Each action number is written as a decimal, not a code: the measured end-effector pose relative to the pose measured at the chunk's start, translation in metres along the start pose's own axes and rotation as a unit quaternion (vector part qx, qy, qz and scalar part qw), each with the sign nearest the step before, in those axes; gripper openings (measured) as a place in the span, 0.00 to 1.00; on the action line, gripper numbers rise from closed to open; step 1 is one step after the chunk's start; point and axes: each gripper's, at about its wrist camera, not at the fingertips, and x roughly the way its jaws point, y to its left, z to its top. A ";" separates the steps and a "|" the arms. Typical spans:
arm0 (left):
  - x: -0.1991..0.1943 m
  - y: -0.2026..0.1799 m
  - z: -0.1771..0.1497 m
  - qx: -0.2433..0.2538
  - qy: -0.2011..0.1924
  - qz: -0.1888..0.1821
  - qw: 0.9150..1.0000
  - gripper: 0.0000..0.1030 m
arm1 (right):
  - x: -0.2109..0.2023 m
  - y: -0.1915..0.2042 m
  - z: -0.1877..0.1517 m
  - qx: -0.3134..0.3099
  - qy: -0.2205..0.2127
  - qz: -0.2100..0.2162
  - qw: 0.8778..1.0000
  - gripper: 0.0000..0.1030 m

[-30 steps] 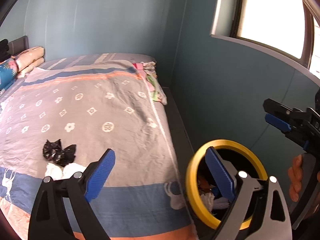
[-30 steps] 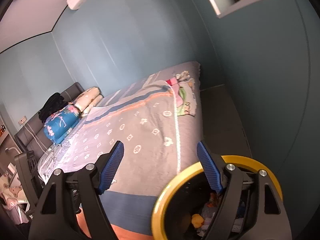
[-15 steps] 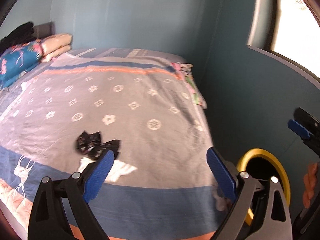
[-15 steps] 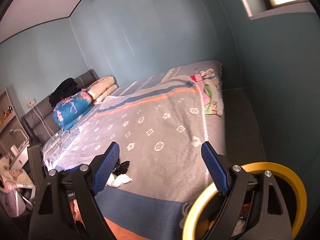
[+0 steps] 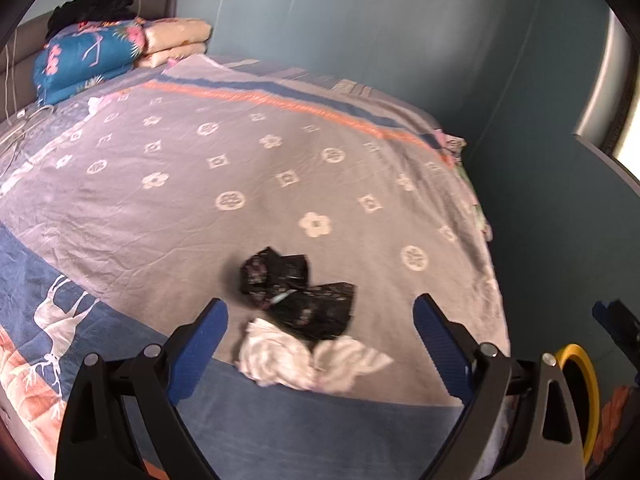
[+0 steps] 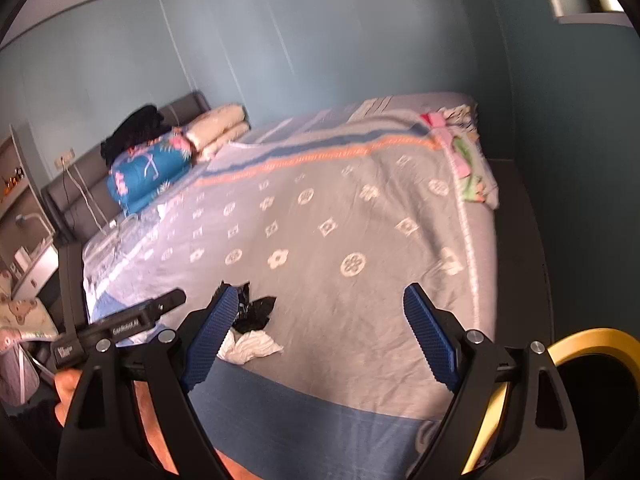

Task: Collect trash
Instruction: 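Move both tools back over the black bags and white tissues on the bed, then grasp the black plastic bags with the left tool while the right tool grasps the white tissues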

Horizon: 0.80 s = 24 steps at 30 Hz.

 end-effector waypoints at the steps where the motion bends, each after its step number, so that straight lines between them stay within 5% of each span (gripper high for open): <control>1: 0.004 0.005 0.000 -0.004 0.003 0.002 1.000 0.88 | 0.008 0.004 -0.001 -0.002 0.007 0.002 1.000 0.79; 24: 0.111 0.082 0.022 -0.088 0.065 -0.004 0.994 0.88 | 0.207 0.084 -0.072 -0.056 0.174 0.007 0.983 0.79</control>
